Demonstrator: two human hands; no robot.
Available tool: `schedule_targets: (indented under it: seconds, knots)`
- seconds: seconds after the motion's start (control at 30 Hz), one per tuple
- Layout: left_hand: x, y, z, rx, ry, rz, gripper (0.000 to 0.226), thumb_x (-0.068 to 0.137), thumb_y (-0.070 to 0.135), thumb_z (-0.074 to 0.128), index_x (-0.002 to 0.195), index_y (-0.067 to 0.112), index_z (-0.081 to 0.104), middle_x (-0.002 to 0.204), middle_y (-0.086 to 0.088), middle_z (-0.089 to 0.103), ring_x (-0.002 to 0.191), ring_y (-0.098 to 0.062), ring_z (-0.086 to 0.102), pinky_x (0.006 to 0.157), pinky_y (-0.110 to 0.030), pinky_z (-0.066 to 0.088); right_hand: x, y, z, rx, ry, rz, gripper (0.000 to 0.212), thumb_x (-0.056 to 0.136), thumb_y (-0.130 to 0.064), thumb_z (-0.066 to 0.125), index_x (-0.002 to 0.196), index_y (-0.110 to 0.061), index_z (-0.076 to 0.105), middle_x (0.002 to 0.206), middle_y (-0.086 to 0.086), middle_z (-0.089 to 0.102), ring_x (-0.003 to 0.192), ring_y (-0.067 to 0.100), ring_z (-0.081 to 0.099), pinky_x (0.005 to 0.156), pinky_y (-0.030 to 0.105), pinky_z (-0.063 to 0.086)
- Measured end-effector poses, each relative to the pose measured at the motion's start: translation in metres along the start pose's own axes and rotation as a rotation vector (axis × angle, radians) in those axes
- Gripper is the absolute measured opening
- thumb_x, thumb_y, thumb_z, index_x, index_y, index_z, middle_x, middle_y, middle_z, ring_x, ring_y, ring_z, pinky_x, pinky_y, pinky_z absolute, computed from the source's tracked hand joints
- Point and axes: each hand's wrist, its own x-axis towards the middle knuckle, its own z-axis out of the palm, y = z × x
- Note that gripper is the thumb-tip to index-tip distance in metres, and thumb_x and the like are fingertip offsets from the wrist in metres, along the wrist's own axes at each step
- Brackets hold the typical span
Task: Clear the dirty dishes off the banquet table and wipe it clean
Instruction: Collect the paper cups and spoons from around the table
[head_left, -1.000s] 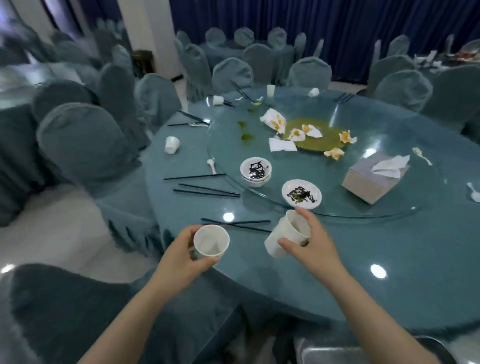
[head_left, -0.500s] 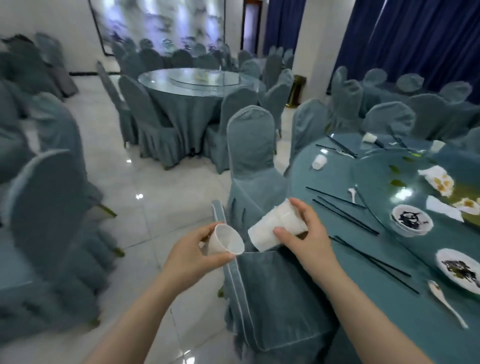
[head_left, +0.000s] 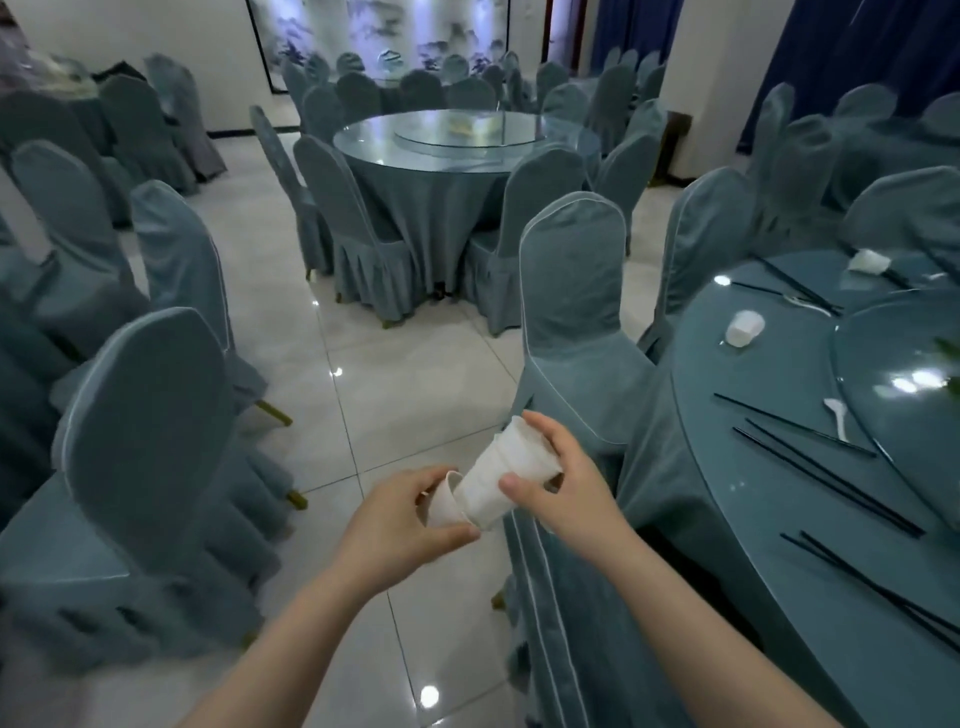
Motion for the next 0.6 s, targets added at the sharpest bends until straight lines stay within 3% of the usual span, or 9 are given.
schedule_targets:
  seconds: [0.1,0.2,0.3,0.37,0.47,0.6]
  knots:
    - [0.035,-0.002,0.005,-0.011,-0.054,-0.001,0.051,0.058,0.064,0.071,0.105,0.055,0.052,0.093,0.035,0.06,0.087,0.015,0.053,0.062,-0.01,0.041,0.026,0.012,0.0,-0.01,-0.037,0.047,0.074,0.068,-0.049,0.071,0.135,-0.041,0.039,0.129,-0.014,0.049,0.114,0.002,0.053,0.094,0.024,0.048]
    - [0.063,-0.005,0.004,-0.055,-0.055,0.003,0.054,0.057,0.065,0.069,0.107,0.053,0.052,0.092,0.03,0.063,0.086,0.014,0.054,0.065,-0.012,0.042,0.046,0.016,0.005,-0.038,-0.085,0.066,0.068,0.08,-0.056,0.054,0.141,-0.031,0.036,0.136,-0.011,0.047,0.119,-0.004,0.048,0.1,0.022,0.042]
    - [0.089,-0.013,0.0,-0.099,-0.098,0.018,0.058,0.058,0.058,0.073,0.111,0.052,0.052,0.096,0.029,0.064,0.086,0.012,0.056,0.068,-0.013,0.043,0.06,0.022,0.012,0.034,-0.045,0.102,0.059,0.093,-0.056,0.034,0.142,-0.024,0.037,0.14,-0.009,0.045,0.128,0.004,0.043,0.11,0.038,0.037]
    - [0.103,-0.02,-0.003,-0.135,-0.132,0.026,0.057,0.057,0.054,0.075,0.109,0.055,0.053,0.096,0.032,0.064,0.086,0.01,0.058,0.069,-0.01,0.044,0.069,0.024,0.016,0.037,-0.015,0.119,0.05,0.093,-0.049,0.032,0.139,-0.029,0.039,0.139,-0.01,0.046,0.129,0.006,0.043,0.111,0.042,0.036]
    - [0.128,-0.038,-0.015,-0.151,-0.165,0.044,0.058,0.06,0.045,0.08,0.112,0.052,0.056,0.094,0.03,0.066,0.084,0.011,0.059,0.067,-0.008,0.044,0.09,0.023,0.027,-0.019,0.001,0.144,0.029,0.098,-0.039,0.037,0.126,-0.046,0.041,0.132,-0.022,0.047,0.125,-0.002,0.045,0.11,0.039,0.037]
    - [0.157,-0.064,-0.043,-0.174,-0.224,0.096,0.055,0.062,0.039,0.082,0.111,0.049,0.059,0.091,0.031,0.066,0.081,0.014,0.058,0.065,-0.003,0.042,0.116,0.016,0.055,-0.05,0.066,0.175,0.031,0.101,-0.028,0.039,0.129,-0.041,0.042,0.134,-0.022,0.047,0.127,-0.002,0.043,0.112,0.038,0.034]
